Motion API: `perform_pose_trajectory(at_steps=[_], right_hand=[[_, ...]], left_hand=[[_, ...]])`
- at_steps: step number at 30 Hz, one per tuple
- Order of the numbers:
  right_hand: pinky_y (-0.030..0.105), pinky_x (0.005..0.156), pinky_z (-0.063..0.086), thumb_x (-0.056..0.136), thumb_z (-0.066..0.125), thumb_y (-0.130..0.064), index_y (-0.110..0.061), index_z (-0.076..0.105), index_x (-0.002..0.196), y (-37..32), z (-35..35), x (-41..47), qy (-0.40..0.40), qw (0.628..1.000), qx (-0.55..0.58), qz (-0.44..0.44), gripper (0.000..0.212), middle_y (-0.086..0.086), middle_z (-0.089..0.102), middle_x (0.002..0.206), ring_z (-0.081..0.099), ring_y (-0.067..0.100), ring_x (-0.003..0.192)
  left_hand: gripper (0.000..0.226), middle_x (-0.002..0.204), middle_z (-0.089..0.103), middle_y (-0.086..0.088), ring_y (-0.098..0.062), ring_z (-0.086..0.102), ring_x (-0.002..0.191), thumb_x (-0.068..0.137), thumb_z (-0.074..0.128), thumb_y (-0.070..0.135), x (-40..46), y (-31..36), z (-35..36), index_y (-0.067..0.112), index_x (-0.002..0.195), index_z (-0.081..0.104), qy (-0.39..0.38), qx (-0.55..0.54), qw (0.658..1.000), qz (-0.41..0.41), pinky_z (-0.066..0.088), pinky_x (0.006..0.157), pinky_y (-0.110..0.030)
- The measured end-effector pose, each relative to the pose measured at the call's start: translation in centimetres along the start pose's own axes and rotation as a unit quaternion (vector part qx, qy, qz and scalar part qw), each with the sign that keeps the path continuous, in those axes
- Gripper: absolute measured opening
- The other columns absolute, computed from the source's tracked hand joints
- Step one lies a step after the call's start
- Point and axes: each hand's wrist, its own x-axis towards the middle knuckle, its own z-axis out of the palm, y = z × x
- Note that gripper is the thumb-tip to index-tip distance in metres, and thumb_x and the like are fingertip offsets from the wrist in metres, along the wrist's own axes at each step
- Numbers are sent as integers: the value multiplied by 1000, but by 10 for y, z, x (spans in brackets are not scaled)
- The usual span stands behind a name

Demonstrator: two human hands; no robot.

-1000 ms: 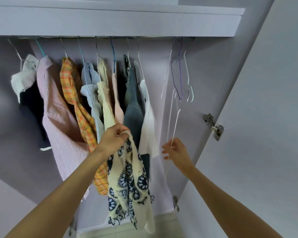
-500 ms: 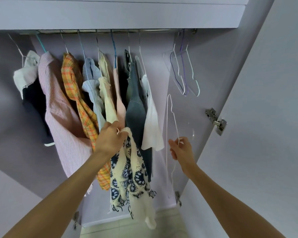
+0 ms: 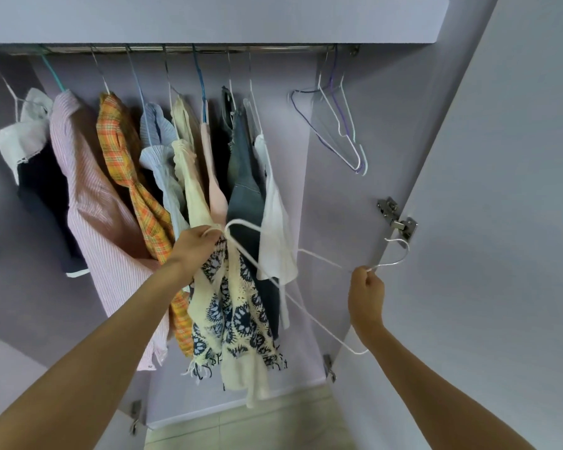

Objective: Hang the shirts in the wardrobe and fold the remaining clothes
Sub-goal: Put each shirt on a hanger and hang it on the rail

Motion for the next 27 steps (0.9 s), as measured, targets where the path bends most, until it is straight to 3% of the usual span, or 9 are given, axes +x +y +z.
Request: perform_pose_trajectory(at_steps=[5, 8, 11, 13, 17, 22, 24, 27], right_hand=[[24, 46, 21, 87, 44, -6, -13, 30, 54, -1, 3, -7, -86, 987, -110, -84, 36, -3, 27, 46, 24, 10, 46], [22, 44, 22, 86, 44, -6, -14, 28, 54, -11, 15, -12, -97, 978, -139, -121, 37, -2, 28, 47, 24, 11, 46], [22, 44, 24, 87, 44, -8, -16, 29, 55, -27, 27, -17, -104, 969, -150, -168, 36, -3, 31, 47, 27, 11, 45], [19, 43, 23, 86, 44, -7, -17, 30, 54, -36, 29, -16, -95, 963, -165, -193, 35, -4, 32, 47, 28, 9, 44], [27, 52, 31, 85, 46, -5, -8, 39, 59, -44, 31, -12, -77, 959, -177, -208, 27, 4, 37, 51, 33, 16, 50], [30, 53, 37, 89, 44, -5, -10, 40, 60, -51, 54, -18, -135, 941, -195, -243, 29, 6, 38, 54, 35, 16, 51], [29, 51, 33, 91, 43, -7, -16, 33, 57, -55, 67, -24, -143, 939, -178, -257, 36, 2, 35, 52, 31, 14, 49], [23, 48, 26, 92, 41, -10, -22, 25, 56, -61, 77, -27, -119, 957, -111, -242, 41, -3, 30, 51, 28, 11, 48]], left_hand=[[36, 65, 46, -12, -20, 41, 65, 94, 50, 24, 1, 13, -11, -3, 70, 56, 69, 77, 989, 105, 29, 54, -29], [26, 60, 52, -4, -21, 47, 64, 94, 52, 17, -7, 20, -11, 3, 77, 66, 106, 121, 967, 198, 24, 51, -23], [19, 76, 67, -8, -25, 60, 72, 92, 53, 12, -13, 19, -16, 10, 93, 72, 137, 168, 947, 237, 34, 62, -21], [20, 78, 68, -11, -30, 61, 73, 91, 52, 10, -12, 14, -28, 14, 89, 71, 157, 212, 935, 238, 38, 60, -27], [22, 80, 67, -14, -34, 60, 76, 92, 49, 11, -9, 8, -53, 15, 91, 70, 183, 218, 942, 178, 50, 64, -37], [21, 73, 63, -11, -35, 58, 73, 91, 49, 13, -19, 14, -44, 18, 85, 69, 162, 193, 949, 188, 51, 67, -39], [19, 73, 64, -11, -32, 60, 74, 91, 51, 13, -24, 16, -39, 16, 90, 69, 160, 191, 945, 211, 51, 68, -38], [24, 94, 68, -13, -35, 62, 86, 90, 52, 10, -30, 8, -39, 13, 109, 66, 148, 233, 936, 218, 52, 71, -40]])
